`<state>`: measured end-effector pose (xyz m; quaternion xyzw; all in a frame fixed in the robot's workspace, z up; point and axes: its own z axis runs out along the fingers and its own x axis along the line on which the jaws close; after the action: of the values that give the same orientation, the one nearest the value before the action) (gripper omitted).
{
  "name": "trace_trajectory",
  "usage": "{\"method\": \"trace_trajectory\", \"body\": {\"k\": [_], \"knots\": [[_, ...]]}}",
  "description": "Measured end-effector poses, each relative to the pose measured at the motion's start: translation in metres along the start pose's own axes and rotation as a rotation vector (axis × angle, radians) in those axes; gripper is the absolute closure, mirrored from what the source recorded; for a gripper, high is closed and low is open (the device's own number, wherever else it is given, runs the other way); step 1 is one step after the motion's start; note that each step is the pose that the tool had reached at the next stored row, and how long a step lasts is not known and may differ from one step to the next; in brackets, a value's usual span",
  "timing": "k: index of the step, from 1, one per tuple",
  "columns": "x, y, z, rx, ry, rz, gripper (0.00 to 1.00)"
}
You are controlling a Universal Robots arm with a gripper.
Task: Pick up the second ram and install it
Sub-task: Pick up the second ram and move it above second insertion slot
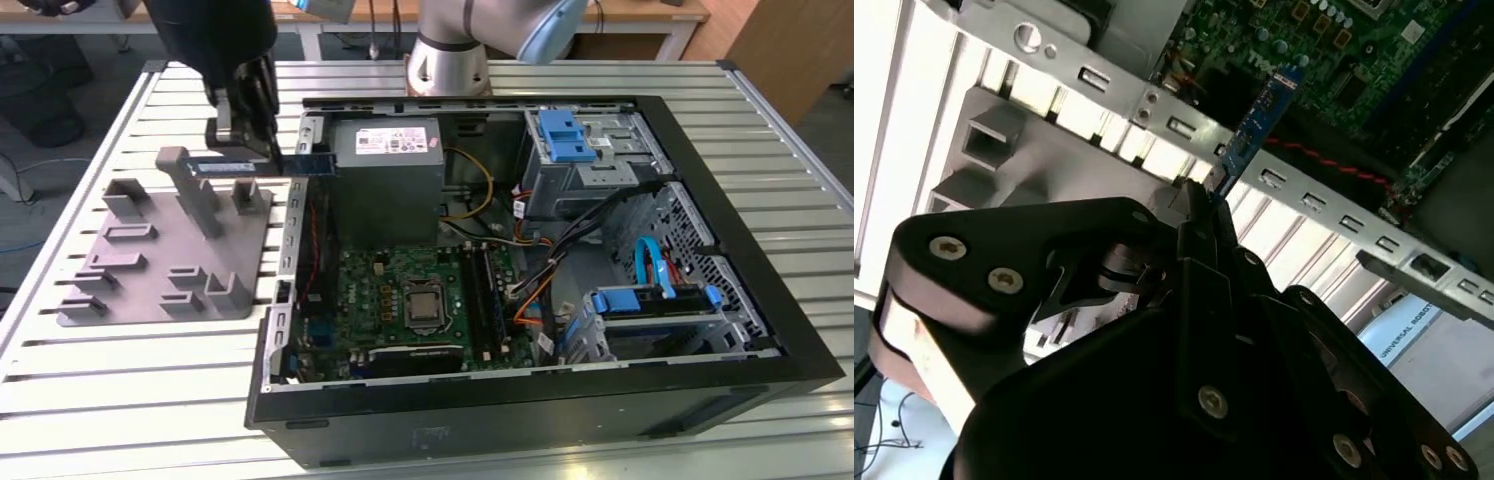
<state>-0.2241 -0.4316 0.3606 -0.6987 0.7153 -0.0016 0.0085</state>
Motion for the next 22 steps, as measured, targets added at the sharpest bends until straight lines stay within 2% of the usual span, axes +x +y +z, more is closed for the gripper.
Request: {"method": "trace_trajectory", "body": {"k": [5,12,22], "knots": [[-0.0005,-0.0222,0.0007,-0.0003,0.0001,0.0,0.86],[-0.001,-0.0454,0.0016,-0.0004,0.0,0.0,0.86],[-0.0014,-0.0632,0.0029,-0.0004,0.0,0.0,0.86]]}}
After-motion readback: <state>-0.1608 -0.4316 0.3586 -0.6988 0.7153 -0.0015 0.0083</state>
